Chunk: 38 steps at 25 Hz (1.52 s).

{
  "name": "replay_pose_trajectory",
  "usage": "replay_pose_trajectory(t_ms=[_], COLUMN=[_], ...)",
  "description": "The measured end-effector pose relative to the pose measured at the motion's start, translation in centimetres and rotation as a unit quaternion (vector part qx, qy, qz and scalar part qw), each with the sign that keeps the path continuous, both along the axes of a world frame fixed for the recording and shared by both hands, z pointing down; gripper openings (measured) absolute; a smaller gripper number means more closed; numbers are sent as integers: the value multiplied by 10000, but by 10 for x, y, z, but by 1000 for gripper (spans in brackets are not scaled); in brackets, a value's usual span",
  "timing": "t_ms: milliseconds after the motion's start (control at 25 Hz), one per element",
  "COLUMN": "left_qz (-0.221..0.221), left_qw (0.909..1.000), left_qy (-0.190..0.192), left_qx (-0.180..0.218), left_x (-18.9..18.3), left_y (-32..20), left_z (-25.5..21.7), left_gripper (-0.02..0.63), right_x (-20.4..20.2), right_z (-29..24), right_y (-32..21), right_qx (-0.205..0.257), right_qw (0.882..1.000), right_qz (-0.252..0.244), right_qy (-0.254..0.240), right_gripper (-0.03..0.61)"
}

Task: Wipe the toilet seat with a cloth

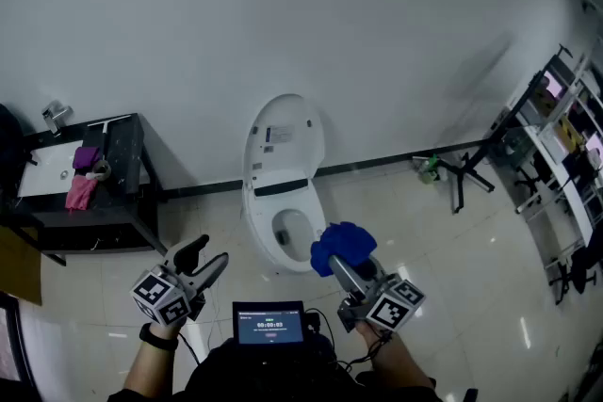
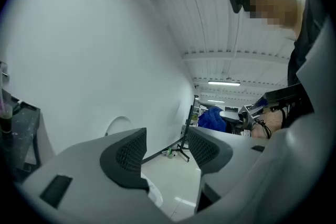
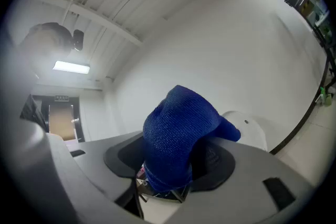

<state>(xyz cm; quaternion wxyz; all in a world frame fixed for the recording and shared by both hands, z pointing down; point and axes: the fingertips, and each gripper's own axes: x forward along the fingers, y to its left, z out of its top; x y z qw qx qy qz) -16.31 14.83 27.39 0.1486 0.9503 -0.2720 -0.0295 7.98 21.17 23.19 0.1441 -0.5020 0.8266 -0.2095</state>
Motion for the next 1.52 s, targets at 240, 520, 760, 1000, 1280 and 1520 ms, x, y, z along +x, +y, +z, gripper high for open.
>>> replay_pose_trajectory(t_ms=[240,520,760,1000,1280,1520], left_qz=[28,25,-245,-286,-283,-373], left_qw=[10000,9999,9989,9962,9881,9714], left_qy=[-58,-140,-359,-735,-1148,-1392], left_qx=[-76,-69,-157,-377,-981,-1887], left_x=[-11,-6,1,26,68,99], left_y=[-20,-45,-92,-161,-231,-282], left_z=[12,28,50,97,180,282], left_gripper=[250,246,247,247,247,276], right_x=[-10,-3,11,25,31,28], right_z=[3,20,61,124,254,404], right_y=[-26,-72,-135,-235,-341,-411], right_qx=[-19,-79,-399,-739,-1564,-2328], right_qw=[9998,9969,9920,9870,9646,9324], right_qz=[7,28,-166,-490,-1184,-1825], right_qy=[190,785,1185,1343,1763,2075], right_gripper=[249,249,247,247,247,247])
